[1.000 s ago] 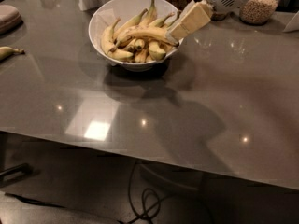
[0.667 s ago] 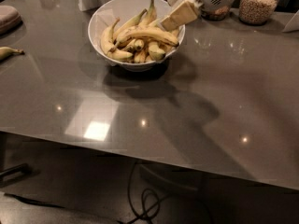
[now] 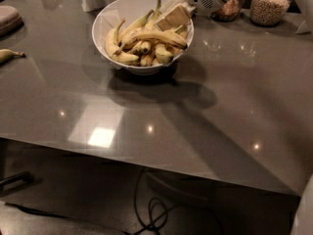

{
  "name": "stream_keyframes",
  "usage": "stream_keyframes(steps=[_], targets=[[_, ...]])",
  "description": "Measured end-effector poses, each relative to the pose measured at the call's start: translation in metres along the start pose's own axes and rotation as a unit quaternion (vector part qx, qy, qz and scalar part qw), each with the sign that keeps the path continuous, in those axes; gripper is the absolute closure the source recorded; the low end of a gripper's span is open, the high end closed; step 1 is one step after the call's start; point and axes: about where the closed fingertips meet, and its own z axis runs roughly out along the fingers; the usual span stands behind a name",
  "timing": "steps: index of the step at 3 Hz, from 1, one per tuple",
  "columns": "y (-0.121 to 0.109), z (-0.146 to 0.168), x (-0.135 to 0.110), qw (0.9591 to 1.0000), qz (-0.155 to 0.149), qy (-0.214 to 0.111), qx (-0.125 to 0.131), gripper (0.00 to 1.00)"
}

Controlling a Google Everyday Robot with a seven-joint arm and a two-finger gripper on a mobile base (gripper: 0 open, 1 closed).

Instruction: Pick banana from white bowl

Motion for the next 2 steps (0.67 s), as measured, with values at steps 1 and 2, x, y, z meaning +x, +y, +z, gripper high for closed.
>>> stream_keyframes(steps=[1,2], targets=[[-0.007,0.022,0.003,0.9998,-0.002,0.005,-0.018,0.42],[-0.013,0.038,0.006,0.9995,-0.003,0.011,-0.03,0.39]])
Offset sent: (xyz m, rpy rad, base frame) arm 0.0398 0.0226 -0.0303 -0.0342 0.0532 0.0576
